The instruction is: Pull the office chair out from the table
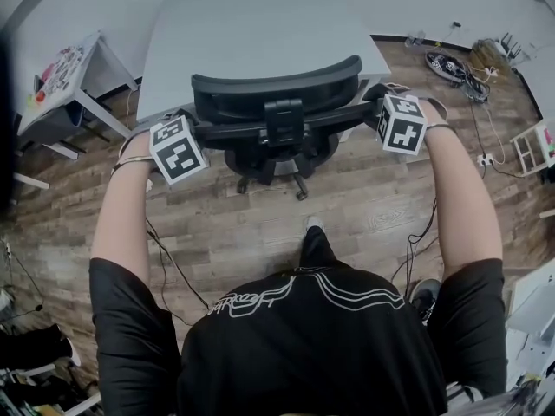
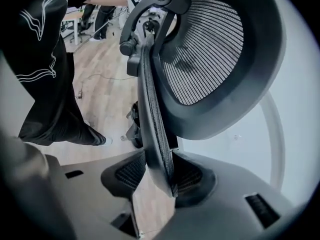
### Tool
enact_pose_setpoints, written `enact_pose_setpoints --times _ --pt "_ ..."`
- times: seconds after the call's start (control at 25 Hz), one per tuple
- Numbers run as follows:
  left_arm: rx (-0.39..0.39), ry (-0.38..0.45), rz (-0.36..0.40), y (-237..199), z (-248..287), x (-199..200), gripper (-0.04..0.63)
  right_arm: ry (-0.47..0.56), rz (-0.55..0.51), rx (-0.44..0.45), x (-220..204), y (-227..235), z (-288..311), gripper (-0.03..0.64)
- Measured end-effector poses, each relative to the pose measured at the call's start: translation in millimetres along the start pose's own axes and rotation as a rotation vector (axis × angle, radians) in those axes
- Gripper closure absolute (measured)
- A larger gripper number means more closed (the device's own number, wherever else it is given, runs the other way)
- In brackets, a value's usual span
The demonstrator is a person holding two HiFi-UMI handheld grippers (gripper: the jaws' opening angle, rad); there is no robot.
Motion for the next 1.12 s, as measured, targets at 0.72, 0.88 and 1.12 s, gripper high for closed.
enact_pose_setpoints --times 0.72,0.88,1.12 --pt "-0.005 -0.012 0.013 38 -32 -21 0.44 -0.056 0.023 0.087 24 -25 -39 0.434" --pt "0.019 -0.019 0.012 58 -26 -36 0.44 -0.079 0.033 0.075 35 -48 -41 0.434" --pt "0.046 -0.035 -0.014 73 -29 -41 0.434 -0.064 0.033 0.079 38 -63 -56 0.434"
Point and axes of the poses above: the fingertips, and each gripper's own axes: z forward along the fingers, y to its right, x out of its top, the point moved 4 cm from there along -z, backward along the fingers, and after that the axes turned 9 degrees about -x, right-handed, at the moved point
